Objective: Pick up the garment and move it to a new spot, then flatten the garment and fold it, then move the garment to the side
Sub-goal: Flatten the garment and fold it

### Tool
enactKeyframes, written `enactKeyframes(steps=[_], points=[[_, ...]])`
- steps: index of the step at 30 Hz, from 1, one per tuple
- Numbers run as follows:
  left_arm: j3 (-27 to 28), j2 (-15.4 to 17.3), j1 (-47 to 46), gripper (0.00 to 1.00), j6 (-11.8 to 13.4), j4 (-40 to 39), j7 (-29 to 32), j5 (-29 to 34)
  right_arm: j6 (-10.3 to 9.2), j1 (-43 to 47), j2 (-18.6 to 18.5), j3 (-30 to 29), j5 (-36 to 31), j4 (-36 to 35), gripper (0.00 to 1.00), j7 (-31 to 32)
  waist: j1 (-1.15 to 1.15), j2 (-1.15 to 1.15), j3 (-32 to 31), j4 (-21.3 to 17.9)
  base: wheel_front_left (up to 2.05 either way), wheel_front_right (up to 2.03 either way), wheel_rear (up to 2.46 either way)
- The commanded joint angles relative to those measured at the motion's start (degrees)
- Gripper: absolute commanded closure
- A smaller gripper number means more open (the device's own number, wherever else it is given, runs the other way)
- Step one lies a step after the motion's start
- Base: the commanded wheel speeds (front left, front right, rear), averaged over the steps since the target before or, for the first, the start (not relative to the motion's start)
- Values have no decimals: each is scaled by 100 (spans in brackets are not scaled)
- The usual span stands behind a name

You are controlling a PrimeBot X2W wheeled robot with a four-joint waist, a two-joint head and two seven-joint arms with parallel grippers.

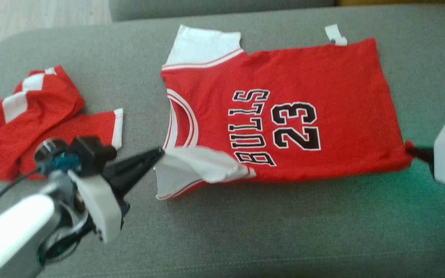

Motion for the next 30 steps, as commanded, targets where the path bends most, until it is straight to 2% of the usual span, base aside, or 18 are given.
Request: enactKeyframes(steps=[1,12,25,26,27,28,29,30], points=[[304,128,-444,100,-18,23,20,77,37,-237,-87,-144,-97,-24,100,-53,0,0,198,-26,0,0,0],[61,-476,-1534,100,-74,1246,-135,411,37,-877,403,-300,-608,595,100,-130,0,0,717,-10,0,0,0],[-196,-943,-2286,100,-83,2468,-587,667,37,-1227,710,-191,-852,911,100,-605,0,0,961,-125,0,0,0],[-212,-980,-2326,100,-83,2572,-612,682,37,-1252,728,-157,-906,919,91,-708,0,0,969,-134,0,0,0],[-207,-1022,-2363,100,-52,2689,-645,707,37,-1265,756,-142,-928,944,0,-813,0,0,974,-142,0,0,0],[-180,-1074,-2396,23,34,2808,-709,742,37,-1271,790,-140,-921,986,0,-890,0,0,973,-149,0,0,0],[-166,-1131,-2415,0,109,2917,-775,775,37,-1280,812,-130,-933,1005,0,-998,0,0,965,-157,0,0,0],[-130,-1197,-2422,0,204,3015,-863,787,37,-1287,828,-131,-959,1032,0,-1136,0,0,949,-161,0,0,0]])
